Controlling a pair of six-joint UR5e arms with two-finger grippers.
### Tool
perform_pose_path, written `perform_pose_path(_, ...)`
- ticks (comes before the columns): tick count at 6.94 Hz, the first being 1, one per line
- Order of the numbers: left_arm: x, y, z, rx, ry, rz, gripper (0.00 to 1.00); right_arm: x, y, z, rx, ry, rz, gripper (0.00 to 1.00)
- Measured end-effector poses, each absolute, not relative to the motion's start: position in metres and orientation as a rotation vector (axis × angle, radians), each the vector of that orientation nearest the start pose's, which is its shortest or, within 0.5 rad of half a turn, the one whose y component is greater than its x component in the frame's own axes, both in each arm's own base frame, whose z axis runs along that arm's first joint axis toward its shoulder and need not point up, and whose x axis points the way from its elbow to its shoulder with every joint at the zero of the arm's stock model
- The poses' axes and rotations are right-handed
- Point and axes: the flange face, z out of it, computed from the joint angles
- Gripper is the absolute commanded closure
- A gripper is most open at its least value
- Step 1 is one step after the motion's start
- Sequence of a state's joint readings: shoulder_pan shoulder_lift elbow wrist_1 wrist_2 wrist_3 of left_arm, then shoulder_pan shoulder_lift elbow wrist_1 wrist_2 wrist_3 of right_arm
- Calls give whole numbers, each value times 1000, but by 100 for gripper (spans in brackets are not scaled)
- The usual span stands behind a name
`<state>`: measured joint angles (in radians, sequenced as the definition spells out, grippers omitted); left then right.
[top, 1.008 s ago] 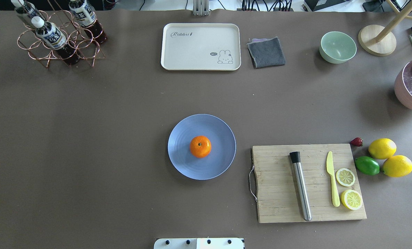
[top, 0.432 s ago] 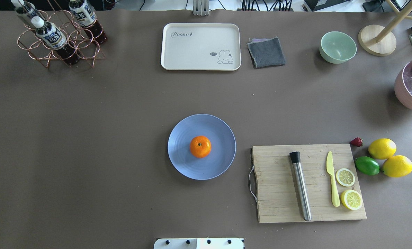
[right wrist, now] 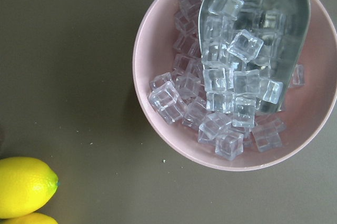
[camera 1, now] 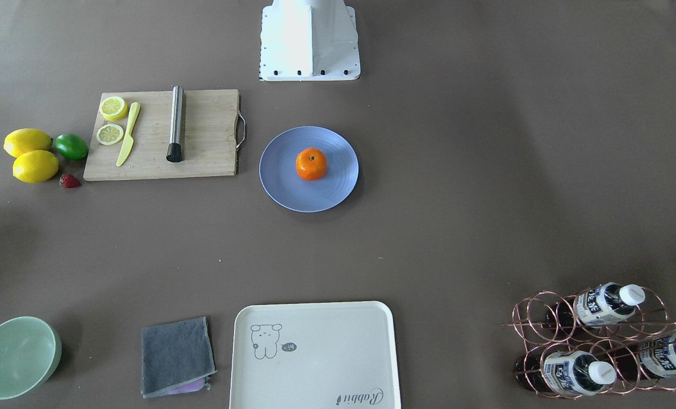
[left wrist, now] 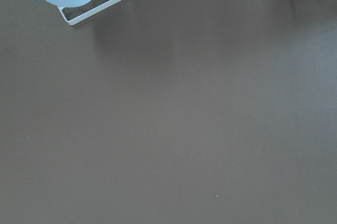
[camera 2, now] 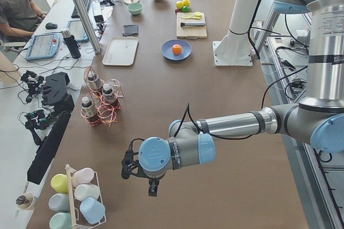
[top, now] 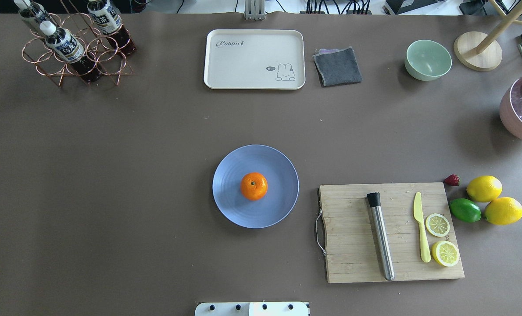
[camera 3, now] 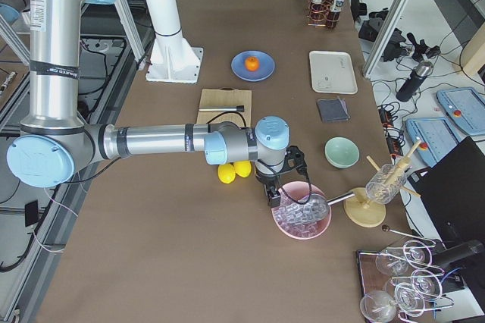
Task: Pick orange to plate
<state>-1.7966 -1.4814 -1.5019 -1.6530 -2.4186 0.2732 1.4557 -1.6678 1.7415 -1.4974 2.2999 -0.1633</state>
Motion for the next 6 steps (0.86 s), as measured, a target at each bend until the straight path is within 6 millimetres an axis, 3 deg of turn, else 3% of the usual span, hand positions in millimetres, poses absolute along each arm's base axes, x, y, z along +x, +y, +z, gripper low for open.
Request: perform_pose_path(6,-156,-416,723,163,822,20,3,14,-462,620,147,-729,-313,0)
